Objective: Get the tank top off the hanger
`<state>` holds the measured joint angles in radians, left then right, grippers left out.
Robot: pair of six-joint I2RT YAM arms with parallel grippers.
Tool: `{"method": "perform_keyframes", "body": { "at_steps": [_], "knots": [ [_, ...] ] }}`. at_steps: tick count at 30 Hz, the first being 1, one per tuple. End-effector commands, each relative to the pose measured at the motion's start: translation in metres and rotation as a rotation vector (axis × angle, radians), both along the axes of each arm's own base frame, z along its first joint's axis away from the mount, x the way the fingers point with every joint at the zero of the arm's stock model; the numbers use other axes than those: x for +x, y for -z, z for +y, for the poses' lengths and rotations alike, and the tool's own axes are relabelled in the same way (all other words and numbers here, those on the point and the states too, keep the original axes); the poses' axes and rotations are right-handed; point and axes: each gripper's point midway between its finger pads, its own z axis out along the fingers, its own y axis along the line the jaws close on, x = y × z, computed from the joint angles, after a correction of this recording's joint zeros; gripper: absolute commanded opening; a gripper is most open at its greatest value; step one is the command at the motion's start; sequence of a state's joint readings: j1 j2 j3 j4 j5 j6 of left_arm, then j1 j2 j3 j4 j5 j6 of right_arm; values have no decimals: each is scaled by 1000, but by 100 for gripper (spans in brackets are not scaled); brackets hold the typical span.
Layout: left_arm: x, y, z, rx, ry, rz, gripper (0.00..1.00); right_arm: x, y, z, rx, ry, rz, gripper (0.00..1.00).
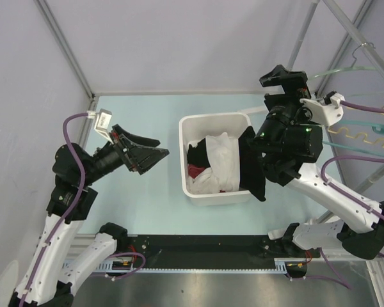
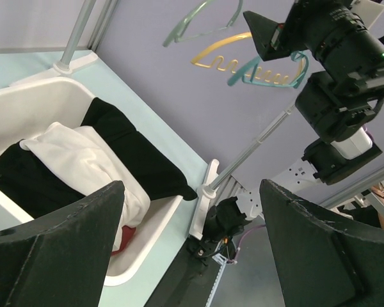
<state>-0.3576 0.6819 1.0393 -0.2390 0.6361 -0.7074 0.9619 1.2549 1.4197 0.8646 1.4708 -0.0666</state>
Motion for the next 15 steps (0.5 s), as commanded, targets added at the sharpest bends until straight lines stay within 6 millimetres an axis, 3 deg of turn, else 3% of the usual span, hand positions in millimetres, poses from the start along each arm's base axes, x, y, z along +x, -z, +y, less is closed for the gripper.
{"method": "perform_keyframes", "body": {
  "at_steps": [1,2,5,6,7,8,9,11,12,14,15],
  "knots": [
    [2,-4,-1,-12,4,-31,92,-21,19,-11,-19,21,147,100],
    [3,-2,-1,-6,-2,-28,91,-22,12,-4,-72,-24,130,100],
    [8,4,2,13,-30,-34,92,-16,1,42,-308,-229,95,100],
    [10,8,3,20,-38,-27,92,-14,8,59,-437,-326,118,100],
    [11,11,3,25,-46,-24,92,-14,2,93,-490,-510,28,100],
    [14,16,5,34,-64,-22,92,-19,2,109,-545,-613,-5,100],
    [17,19,5,41,-73,-16,92,-26,8,143,-638,-810,-74,100],
    [20,26,7,53,-89,-10,92,-41,11,167,-687,-989,-158,100],
    [20,27,8,54,-96,-13,92,-63,16,190,-740,-1170,-235,100],
    [21,34,9,72,-105,-26,92,-78,33,206,-788,-1305,-247,100],
    [21,34,13,73,-126,-39,92,-95,44,216,-811,-1418,-266,100]
  ]
}}
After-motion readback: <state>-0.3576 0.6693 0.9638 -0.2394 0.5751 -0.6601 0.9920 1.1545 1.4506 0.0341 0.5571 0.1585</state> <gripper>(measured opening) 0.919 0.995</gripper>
